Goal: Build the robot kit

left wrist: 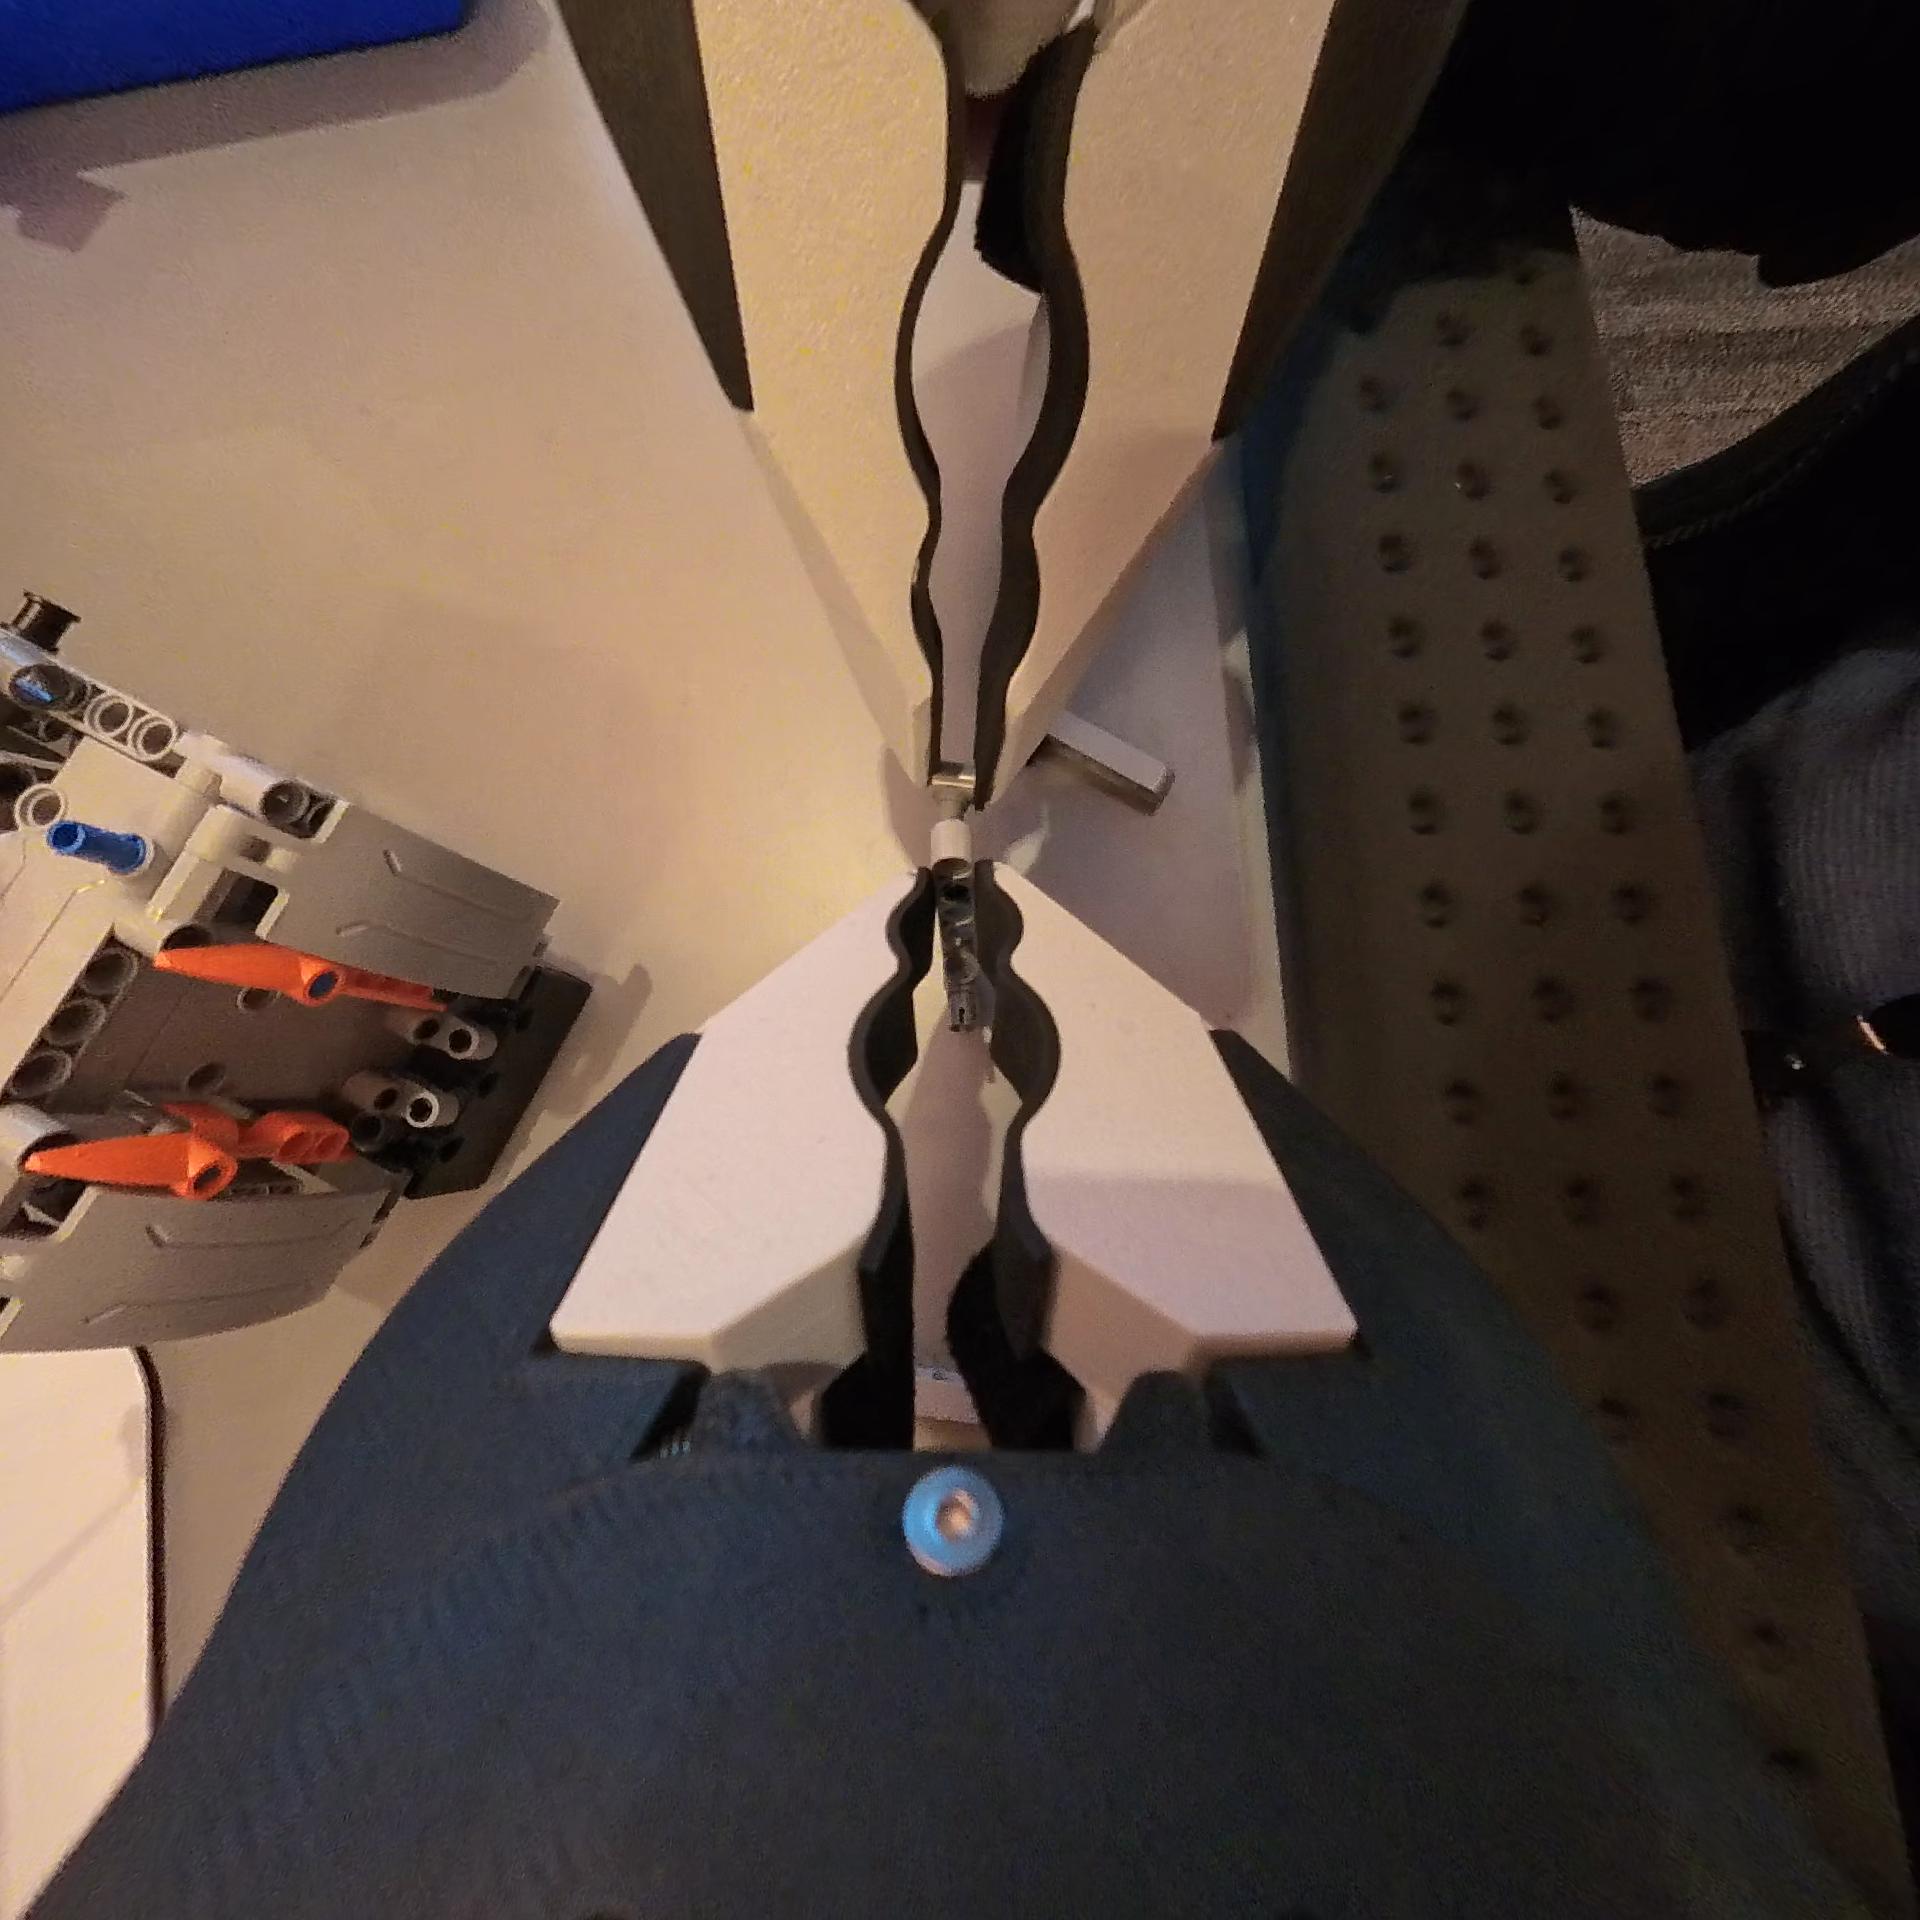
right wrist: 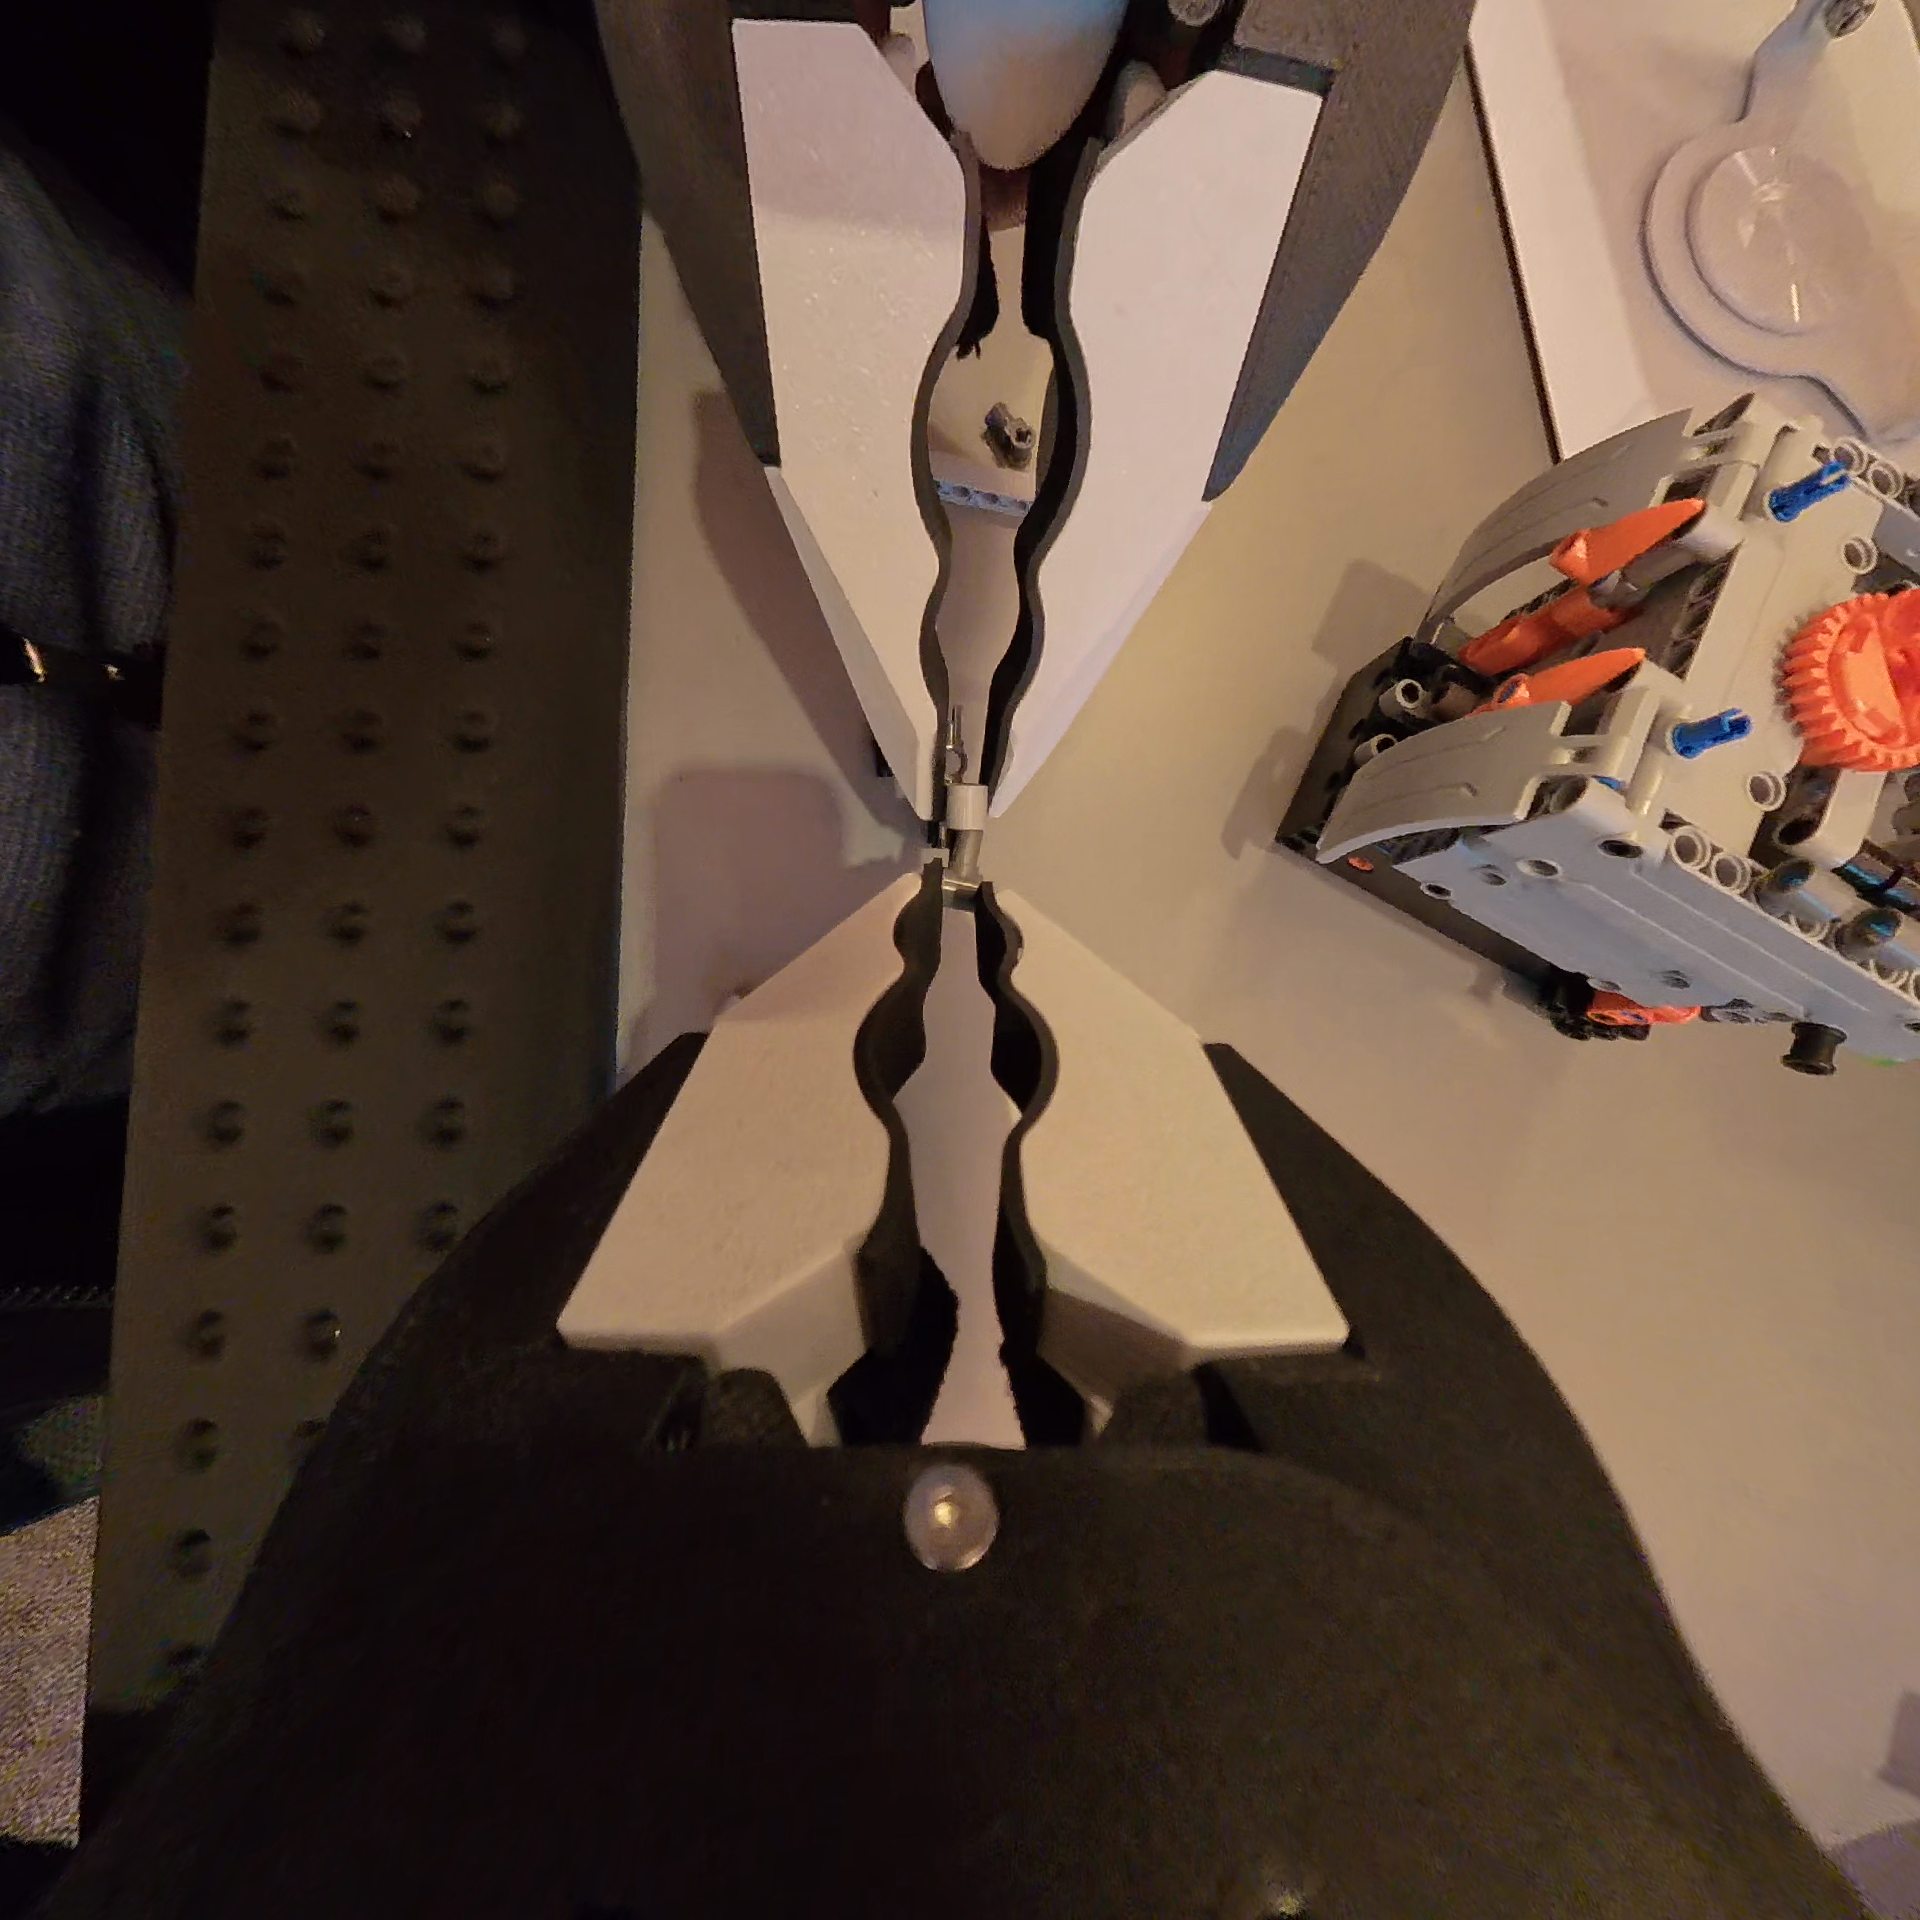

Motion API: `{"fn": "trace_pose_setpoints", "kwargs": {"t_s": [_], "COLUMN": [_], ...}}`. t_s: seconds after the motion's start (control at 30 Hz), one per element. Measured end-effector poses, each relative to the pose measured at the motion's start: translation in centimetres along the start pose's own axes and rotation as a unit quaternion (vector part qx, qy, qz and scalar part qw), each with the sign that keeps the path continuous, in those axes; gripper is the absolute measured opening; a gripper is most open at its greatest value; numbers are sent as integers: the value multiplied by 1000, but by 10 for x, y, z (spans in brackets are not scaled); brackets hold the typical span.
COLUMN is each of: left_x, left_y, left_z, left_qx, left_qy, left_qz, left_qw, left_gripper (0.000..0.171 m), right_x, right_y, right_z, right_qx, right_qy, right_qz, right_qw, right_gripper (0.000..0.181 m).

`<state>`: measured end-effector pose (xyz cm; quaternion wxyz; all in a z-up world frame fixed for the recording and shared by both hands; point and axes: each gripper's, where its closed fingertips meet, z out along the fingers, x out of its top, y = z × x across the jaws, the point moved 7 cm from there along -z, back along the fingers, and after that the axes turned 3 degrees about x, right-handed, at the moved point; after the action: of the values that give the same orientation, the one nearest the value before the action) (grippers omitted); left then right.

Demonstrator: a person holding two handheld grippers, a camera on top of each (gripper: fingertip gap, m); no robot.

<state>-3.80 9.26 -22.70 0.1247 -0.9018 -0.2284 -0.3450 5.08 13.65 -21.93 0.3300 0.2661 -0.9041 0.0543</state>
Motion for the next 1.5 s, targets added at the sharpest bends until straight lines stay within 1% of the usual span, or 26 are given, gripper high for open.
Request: {"fn": "trace_pose_setpoints", "kwargs": {"t_s": [0.3,0.37,0.53,0.67,0.9,1.03,1.33,1.5], "left_x": [-5,-5,-2,0,4,6,8,8], "left_y": [-3,-4,-1,-2,-6,-9,-8,-8], "left_z": [0,0,1,2,5,6,8,7], "left_qx": [-24,-26,-18,-16,-33,-44,-43,-43], "left_qy": [34,40,27,18,8,3,-4,-4], "left_qz": [-22,-25,-4,5,7,10,24,24], "left_qw": [999,999,999,1000,999,999,999,999], "left_gripper": [5,5,4,5,5,4,4,4], "right_x": [-1,0,3,7,10,11,13,13], "right_y": [1,1,-1,-1,-2,-4,-11,-8], "right_z": [0,0,0,-2,-3,-2,-1,-1], "right_qx": [17,12,5,-5,-30,-59,-107,-84], "right_qy": [57,51,23,-24,-83,-104,-116,-93], "right_qz": [5,-3,-25,-58,-136,-172,-212,-189], "right_qw": [998,999,999,998,987,978,964,974], "right_gripper": [3,3,3,3,2,2,2,2]}}
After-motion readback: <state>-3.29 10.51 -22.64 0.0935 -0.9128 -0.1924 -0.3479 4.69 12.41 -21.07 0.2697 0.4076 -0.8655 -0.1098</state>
